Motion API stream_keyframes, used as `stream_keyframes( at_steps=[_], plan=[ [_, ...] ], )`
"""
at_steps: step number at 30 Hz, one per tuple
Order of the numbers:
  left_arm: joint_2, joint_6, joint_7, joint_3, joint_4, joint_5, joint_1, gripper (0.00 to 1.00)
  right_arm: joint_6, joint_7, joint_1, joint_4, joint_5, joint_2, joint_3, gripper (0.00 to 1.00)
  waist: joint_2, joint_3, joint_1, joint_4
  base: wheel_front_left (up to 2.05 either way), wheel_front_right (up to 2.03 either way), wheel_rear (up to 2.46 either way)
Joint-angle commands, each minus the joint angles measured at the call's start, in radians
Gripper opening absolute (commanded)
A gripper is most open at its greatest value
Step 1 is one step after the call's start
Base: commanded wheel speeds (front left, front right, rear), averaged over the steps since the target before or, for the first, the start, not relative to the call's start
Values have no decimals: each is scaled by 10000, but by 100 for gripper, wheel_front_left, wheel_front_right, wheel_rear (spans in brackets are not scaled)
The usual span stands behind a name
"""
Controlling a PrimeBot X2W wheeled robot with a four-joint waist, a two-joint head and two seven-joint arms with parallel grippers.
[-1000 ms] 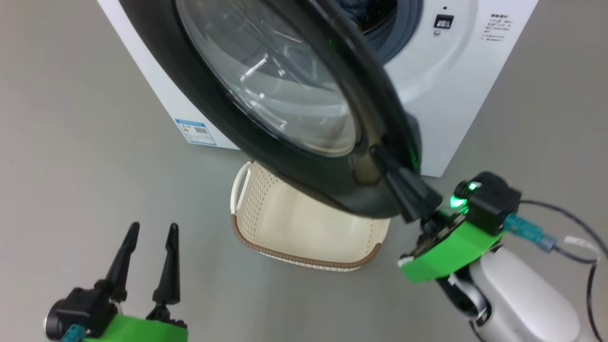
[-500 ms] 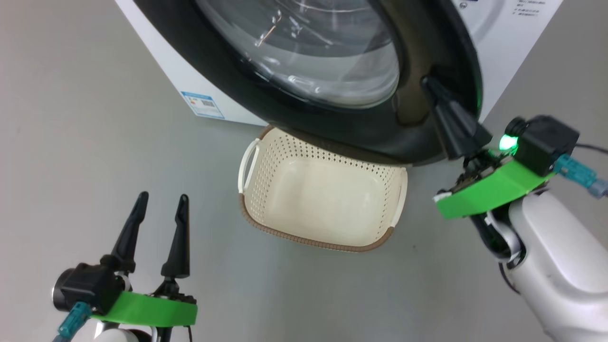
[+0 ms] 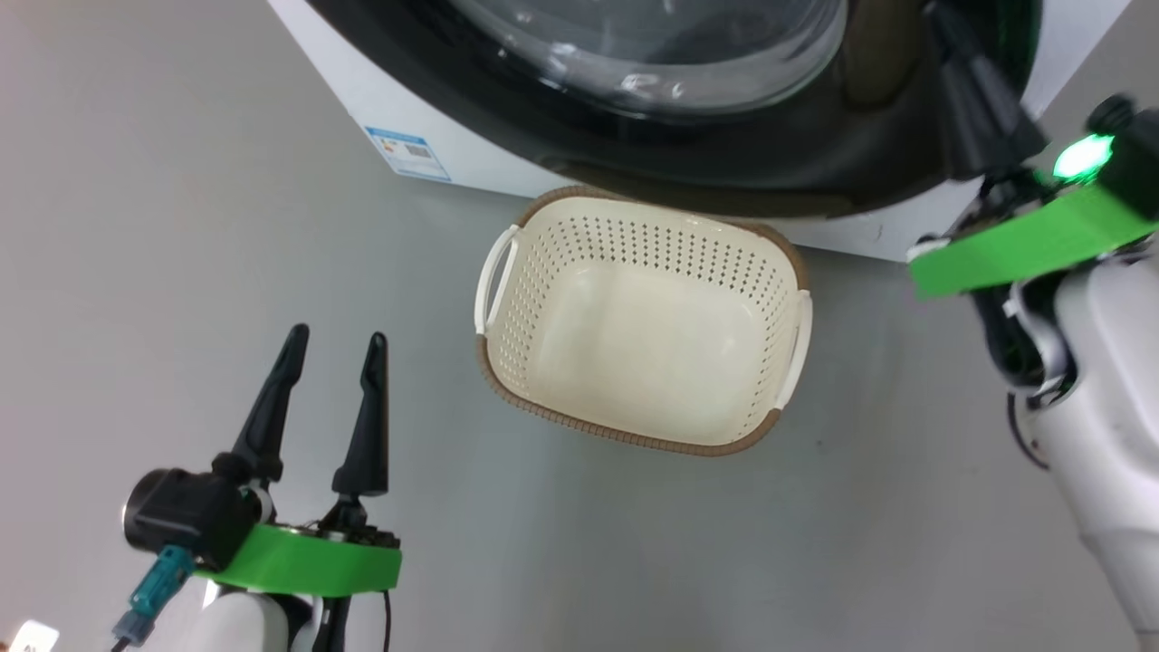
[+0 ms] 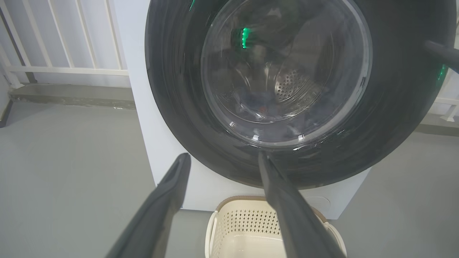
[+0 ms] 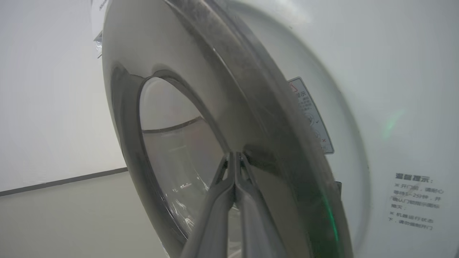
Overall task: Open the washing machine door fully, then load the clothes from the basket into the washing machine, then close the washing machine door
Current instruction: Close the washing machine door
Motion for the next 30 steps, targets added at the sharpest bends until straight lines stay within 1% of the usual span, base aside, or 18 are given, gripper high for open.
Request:
stream_keyframes(
  at_steps=[1, 8, 15, 30],
  plan=[
    [141, -50, -63, 276, -329, 95, -287, 100, -7, -49, -313, -131, -91, -42, -182, 0, 0, 171, -1, 133, 0, 0, 0],
    [69, -50, -63, 140, -412, 85, -481, 100, -7, -49, -965, 202, -204, -117, -629, 0, 0, 540, -1, 342, 0, 0, 0],
    [12, -50, -63, 26, -418, 66, -691, 100, -7, -49, -1429, 490, -384, -101, -870, 0, 0, 834, -1, 500, 0, 0, 0],
    [-30, -50, -63, -84, -409, 72, -947, 100, -7, -49, -2001, 674, -644, 45, -1344, 0, 0, 1162, -1, 589, 0, 0, 0]
  ],
)
